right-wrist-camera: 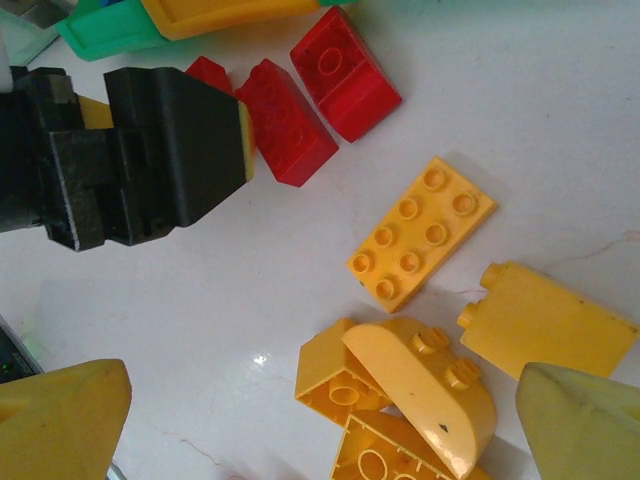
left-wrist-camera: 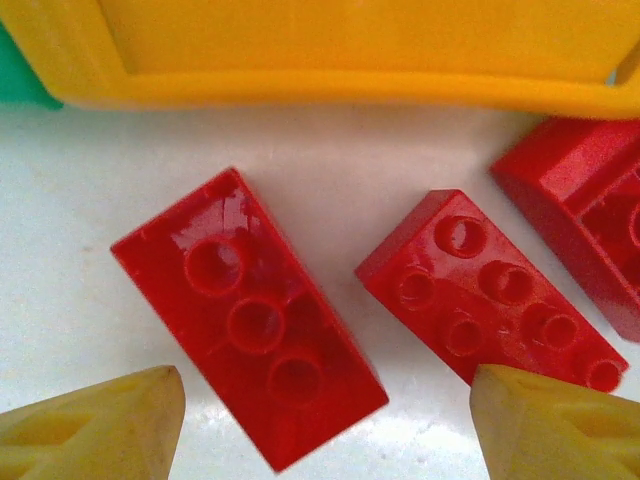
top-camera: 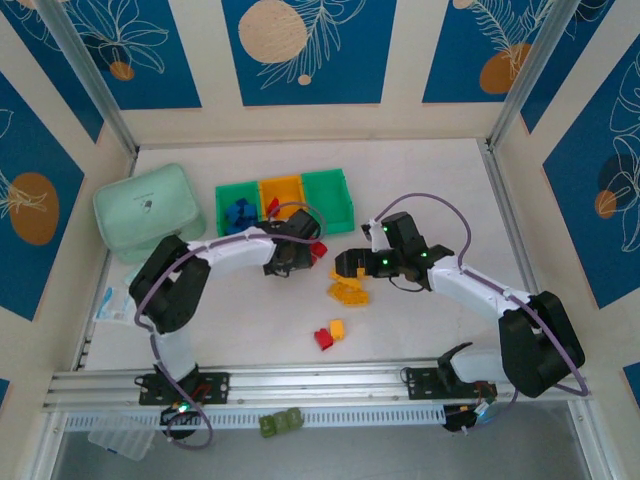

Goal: Sort the legos into containers by color
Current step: Pick up the lego from the center of the table.

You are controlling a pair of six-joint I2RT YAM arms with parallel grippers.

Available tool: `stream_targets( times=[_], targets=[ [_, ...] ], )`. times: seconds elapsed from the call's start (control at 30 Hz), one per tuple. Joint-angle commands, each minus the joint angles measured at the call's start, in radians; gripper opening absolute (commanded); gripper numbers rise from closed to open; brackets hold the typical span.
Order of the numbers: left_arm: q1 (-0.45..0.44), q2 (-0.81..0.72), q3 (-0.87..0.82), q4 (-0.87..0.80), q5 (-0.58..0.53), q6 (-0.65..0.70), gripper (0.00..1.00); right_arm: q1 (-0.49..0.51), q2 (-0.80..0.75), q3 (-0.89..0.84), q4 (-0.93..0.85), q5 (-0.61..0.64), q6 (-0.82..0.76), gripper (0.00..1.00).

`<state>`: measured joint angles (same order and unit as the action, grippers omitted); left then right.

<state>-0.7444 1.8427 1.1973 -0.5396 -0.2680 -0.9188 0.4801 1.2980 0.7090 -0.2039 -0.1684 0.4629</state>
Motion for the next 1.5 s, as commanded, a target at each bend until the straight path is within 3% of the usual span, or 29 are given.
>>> stream_targets(
  times=[0.0,0.3,0.63,0.9,1.03,1.2,1.47],
  targets=[
    [-0.002,0.038,0.041,-0.053,-0.071,0.001,0.75,-0.007,-0.021,-0.013,0.000,-0.020,-0.006,0.99],
    [0.015,0.052,0.036,-0.067,-0.099,-0.001,0.74,-0.014,-0.027,-0.016,-0.002,-0.026,-0.006,0.99],
    [0.023,-0.060,-0.049,-0.067,-0.104,-0.008,0.73,-0.018,-0.006,-0.007,0.011,-0.042,-0.001,0.99],
    [0.046,-0.016,-0.026,-0.034,-0.045,0.011,0.73,-0.018,0.010,0.000,0.014,-0.050,0.001,0.99],
    [0.054,0.014,-0.013,-0.011,-0.025,0.006,0.64,-0.018,0.006,0.001,0.005,-0.045,-0.004,0.99],
    [0.066,0.036,-0.017,0.011,0.001,0.008,0.63,-0.019,0.008,0.001,0.007,-0.045,-0.006,0.99],
    [0.071,0.009,-0.064,0.035,0.023,0.037,0.45,-0.020,0.017,0.014,0.014,-0.063,-0.005,0.99]
  ],
)
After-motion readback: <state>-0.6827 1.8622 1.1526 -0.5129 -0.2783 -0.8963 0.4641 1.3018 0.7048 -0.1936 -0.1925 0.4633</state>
